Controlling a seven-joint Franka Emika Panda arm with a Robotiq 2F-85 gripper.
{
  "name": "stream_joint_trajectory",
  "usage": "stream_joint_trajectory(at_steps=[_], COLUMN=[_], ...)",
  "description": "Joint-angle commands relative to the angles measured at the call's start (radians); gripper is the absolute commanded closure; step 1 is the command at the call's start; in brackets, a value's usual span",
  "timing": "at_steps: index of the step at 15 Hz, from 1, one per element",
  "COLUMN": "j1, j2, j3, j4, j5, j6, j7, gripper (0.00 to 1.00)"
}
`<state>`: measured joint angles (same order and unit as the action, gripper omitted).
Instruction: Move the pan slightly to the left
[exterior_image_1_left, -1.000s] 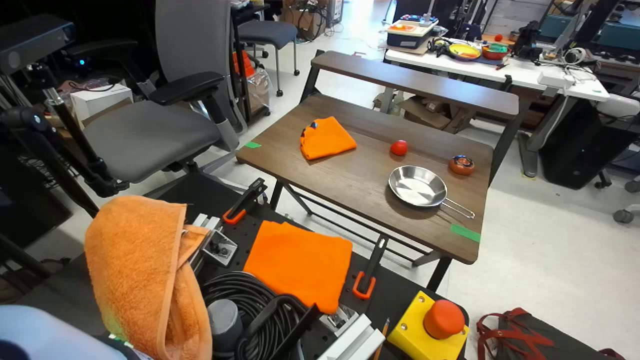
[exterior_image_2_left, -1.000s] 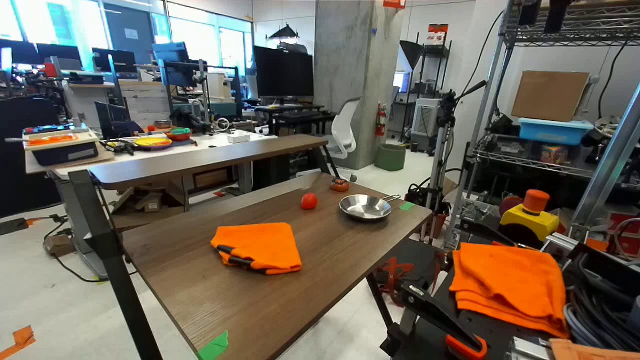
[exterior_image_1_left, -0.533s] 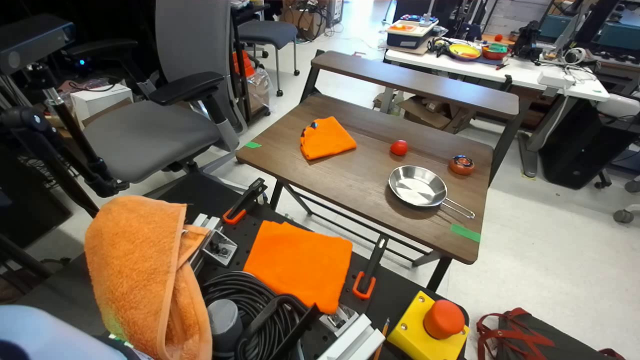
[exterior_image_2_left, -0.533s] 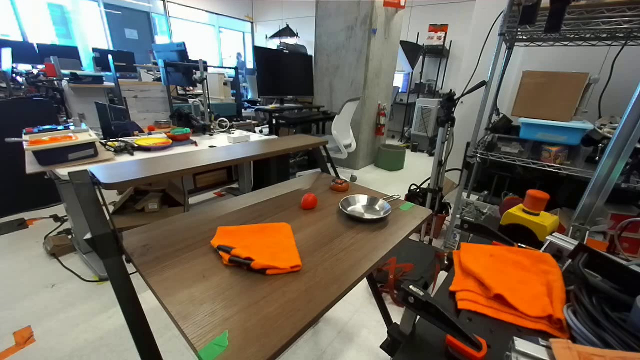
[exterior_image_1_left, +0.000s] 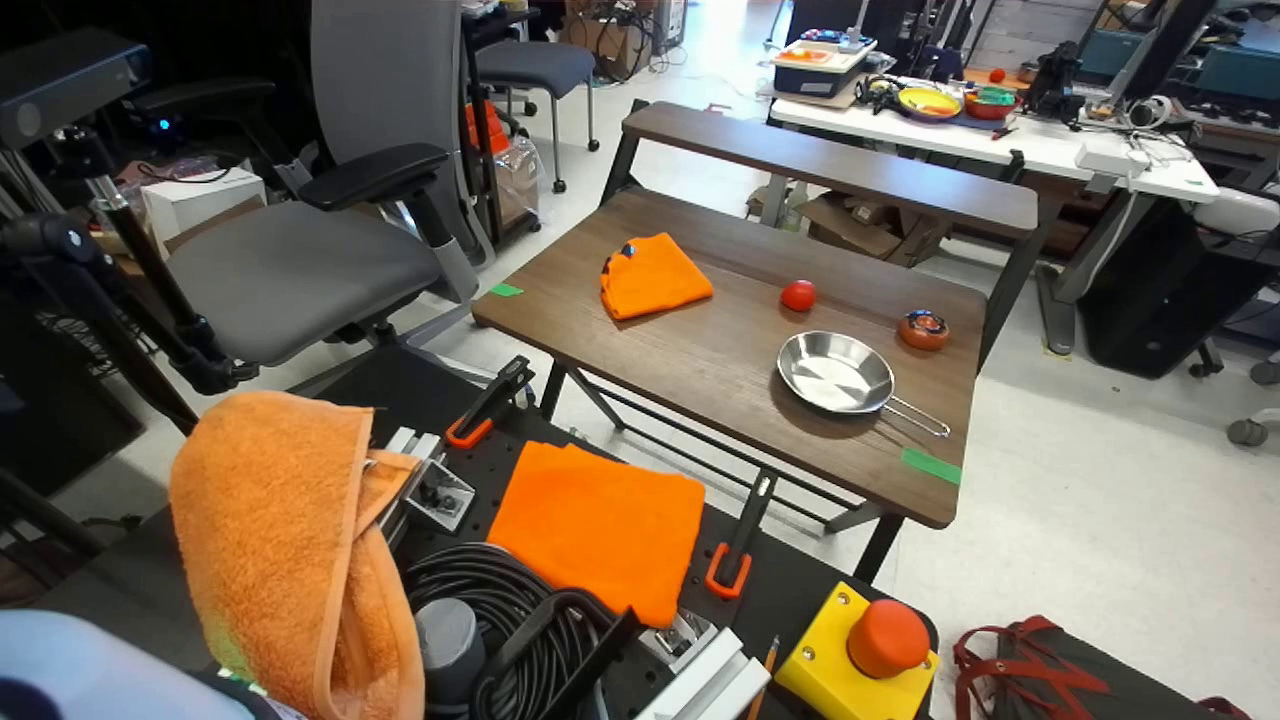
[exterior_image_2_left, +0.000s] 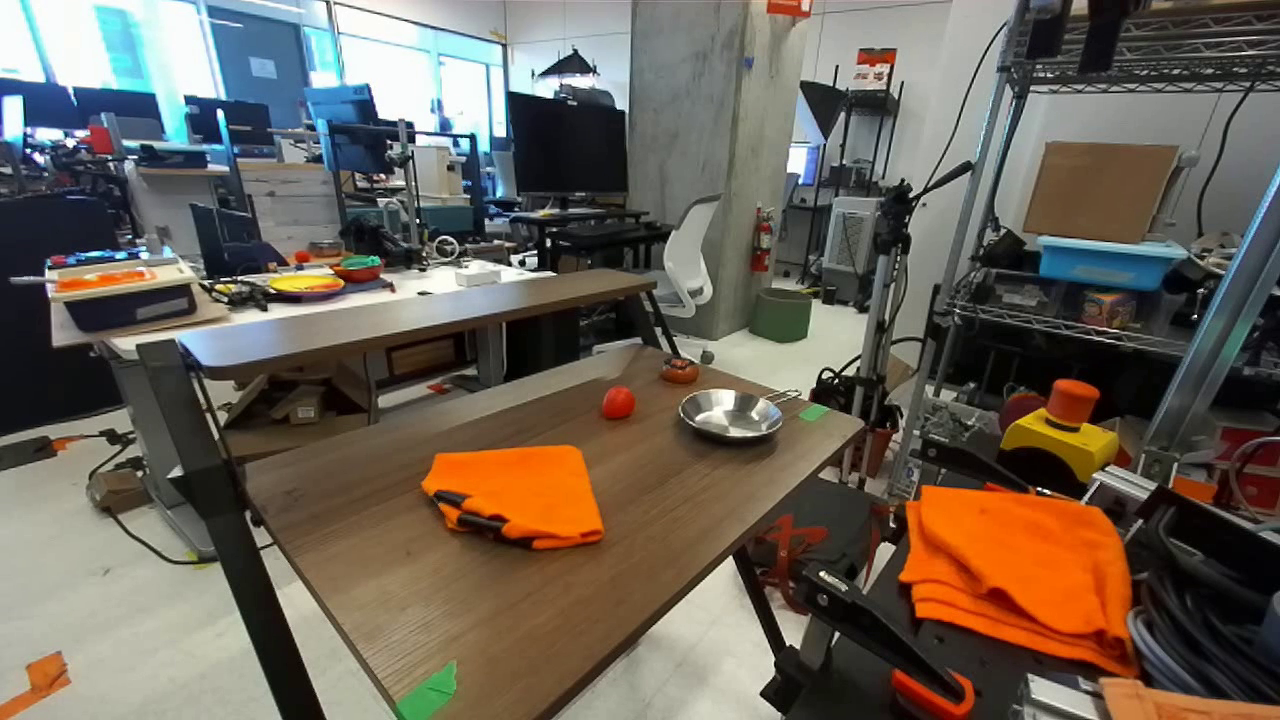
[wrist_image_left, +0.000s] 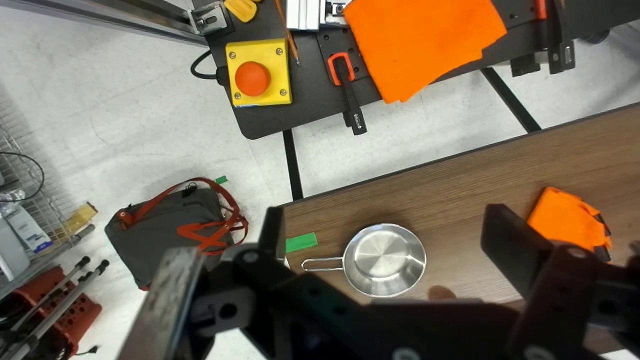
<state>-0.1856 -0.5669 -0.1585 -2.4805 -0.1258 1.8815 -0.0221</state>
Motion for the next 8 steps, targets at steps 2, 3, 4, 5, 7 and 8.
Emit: stream_joint_trajectory(at_steps=[2, 3, 4, 5, 7, 8], j1=[0.031, 0.037, 0.043, 0.049, 0.063, 0.069], j2=[0.156, 0.198, 0.235, 0.280, 0.371, 0.419], j3=[0.027, 0.041, 0.050, 0.066, 0.088, 0.099], j4=[0.095, 0.113, 0.129, 0.149, 0.197, 0.223], j5=[0.037, 0.037, 0.041, 0.035, 0.040, 0.037], j6=[0.022, 0.043, 0.066, 0.099, 0.149, 0.176], j7=[0.058, 0.088, 0.112, 0.151, 0.210, 0.241], gripper=[0.00, 0.00, 0.00, 0.00, 0.00, 0.00])
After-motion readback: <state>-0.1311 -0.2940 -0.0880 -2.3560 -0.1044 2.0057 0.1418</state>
